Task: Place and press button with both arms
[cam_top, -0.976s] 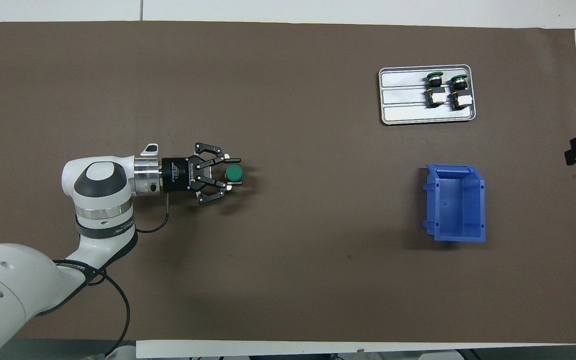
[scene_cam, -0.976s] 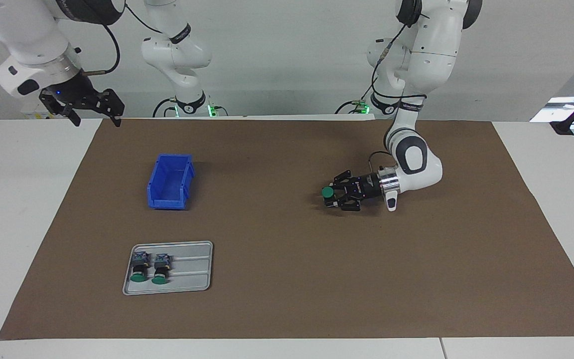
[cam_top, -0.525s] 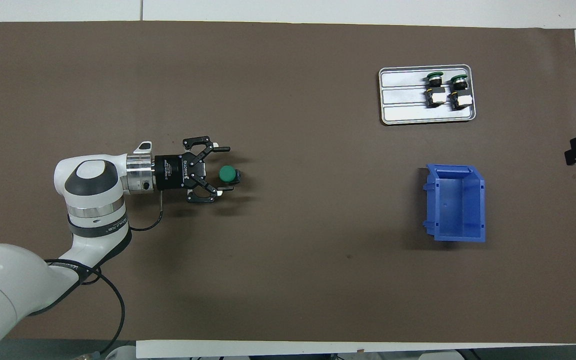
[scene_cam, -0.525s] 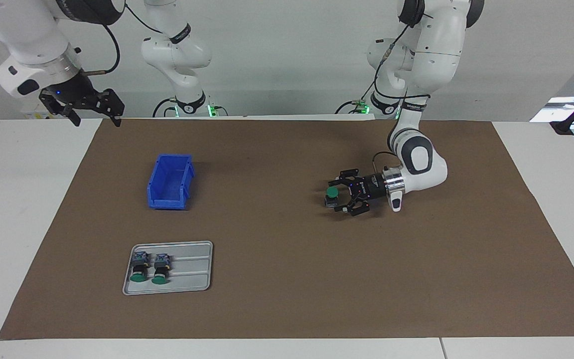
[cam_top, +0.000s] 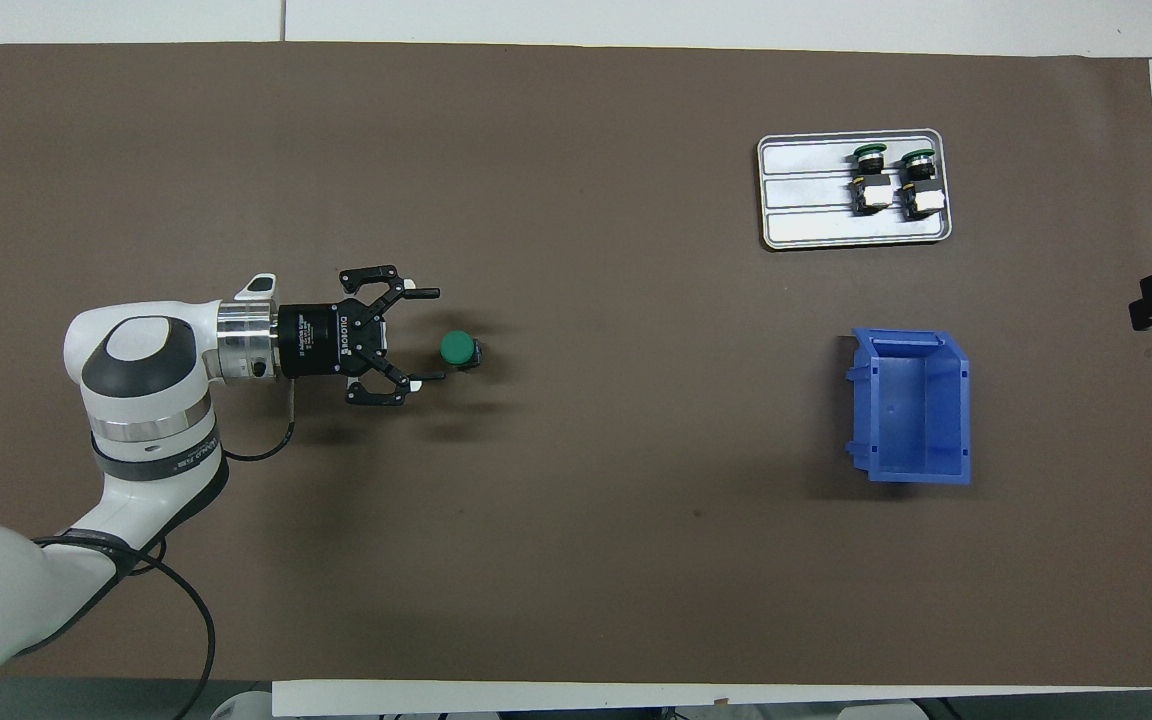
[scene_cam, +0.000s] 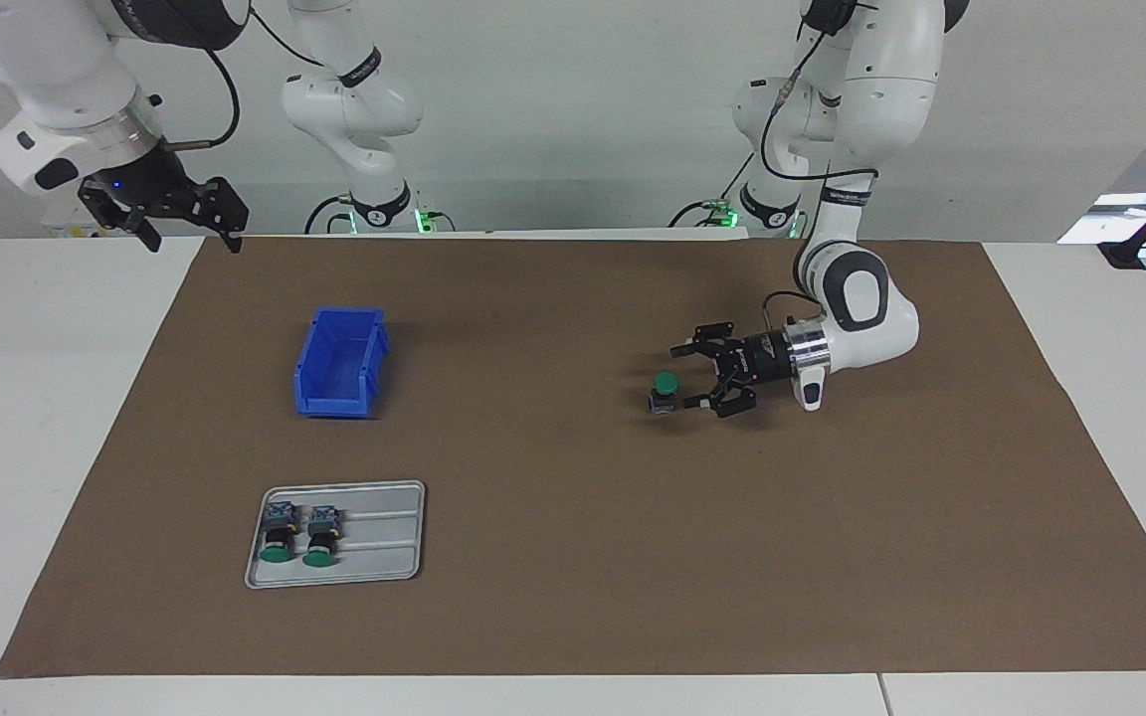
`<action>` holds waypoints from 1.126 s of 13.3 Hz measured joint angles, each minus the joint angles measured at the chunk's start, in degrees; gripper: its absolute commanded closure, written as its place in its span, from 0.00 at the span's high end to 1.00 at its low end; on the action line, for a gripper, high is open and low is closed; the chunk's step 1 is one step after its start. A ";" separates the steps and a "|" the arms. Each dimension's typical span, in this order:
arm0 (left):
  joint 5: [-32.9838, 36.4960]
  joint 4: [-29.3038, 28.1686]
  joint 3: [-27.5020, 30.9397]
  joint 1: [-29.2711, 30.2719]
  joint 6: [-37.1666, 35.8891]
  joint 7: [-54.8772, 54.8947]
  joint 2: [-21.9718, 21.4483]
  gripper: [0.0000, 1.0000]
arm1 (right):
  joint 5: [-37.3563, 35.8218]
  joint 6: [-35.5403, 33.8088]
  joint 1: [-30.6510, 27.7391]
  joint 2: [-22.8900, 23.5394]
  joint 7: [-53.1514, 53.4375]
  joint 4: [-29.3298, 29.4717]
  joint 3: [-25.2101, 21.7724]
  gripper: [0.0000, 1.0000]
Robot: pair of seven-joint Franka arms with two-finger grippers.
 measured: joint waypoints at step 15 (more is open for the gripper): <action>44.46 13.41 -0.83 -4.22 0.01 -7.60 -7.91 1.00 | 0.00 0.00 0.00 0.00 0.00 0.00 0.00 0.98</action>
